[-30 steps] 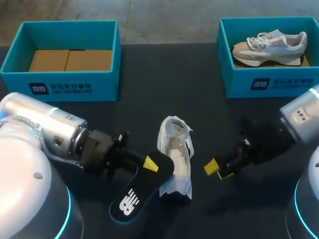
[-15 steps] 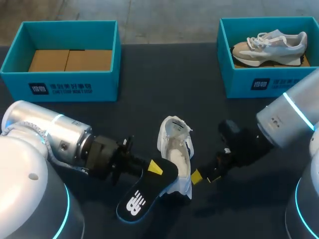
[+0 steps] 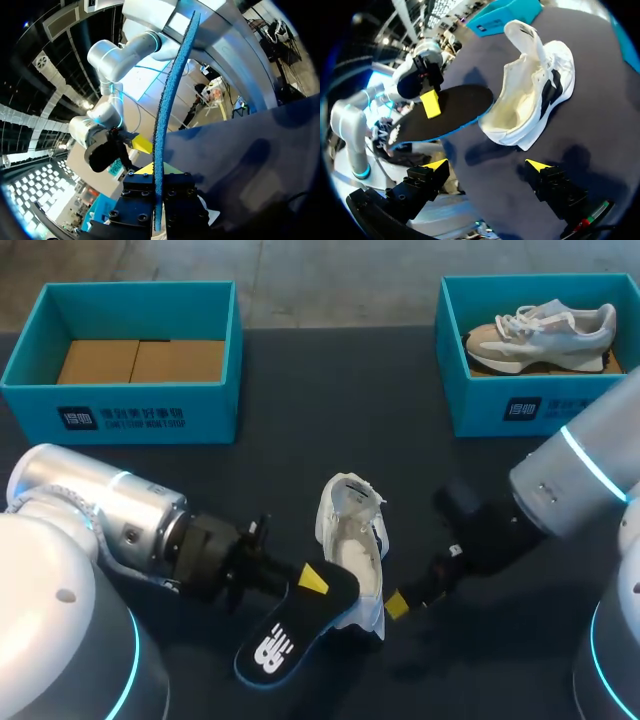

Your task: Take the shoe out of the shoebox, open the shoe tongue, remove and reinsert the insole, then place the shoe into the shoebox

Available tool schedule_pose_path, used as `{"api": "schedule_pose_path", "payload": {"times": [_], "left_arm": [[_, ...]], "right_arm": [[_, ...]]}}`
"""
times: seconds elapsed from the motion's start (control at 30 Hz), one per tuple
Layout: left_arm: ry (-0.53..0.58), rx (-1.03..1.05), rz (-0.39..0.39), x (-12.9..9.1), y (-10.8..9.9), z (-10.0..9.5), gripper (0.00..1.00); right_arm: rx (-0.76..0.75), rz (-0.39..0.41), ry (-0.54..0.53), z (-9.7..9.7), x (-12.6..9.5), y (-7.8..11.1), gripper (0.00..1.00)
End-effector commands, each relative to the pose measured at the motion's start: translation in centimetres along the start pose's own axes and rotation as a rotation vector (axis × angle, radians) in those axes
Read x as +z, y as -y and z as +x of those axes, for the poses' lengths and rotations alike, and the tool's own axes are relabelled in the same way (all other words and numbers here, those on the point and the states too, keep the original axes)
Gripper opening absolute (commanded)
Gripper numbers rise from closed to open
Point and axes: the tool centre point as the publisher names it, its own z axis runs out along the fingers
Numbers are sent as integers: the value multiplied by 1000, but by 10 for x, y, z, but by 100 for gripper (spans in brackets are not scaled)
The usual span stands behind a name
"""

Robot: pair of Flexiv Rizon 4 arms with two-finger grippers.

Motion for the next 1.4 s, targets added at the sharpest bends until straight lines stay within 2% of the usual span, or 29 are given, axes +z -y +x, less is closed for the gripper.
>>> {"api": "schedule_pose_path", "payload": {"times": [0.03,0.37,0.6,1.4], "left_arm": [[8,-22,14,7,-6,3,0],[37,-76,1,8,-13,2,0],[50,-88,-3,10,-16,0,0],[115,-124,4,19,-19,-6,0]], "right_arm": [[-69,18,101,4,9,-8,100],[-146,28,171,-9,9,-12,100],[-146,15,179,-21,14,-4,100],[-146,15,179,-21,14,-4,100]]}}
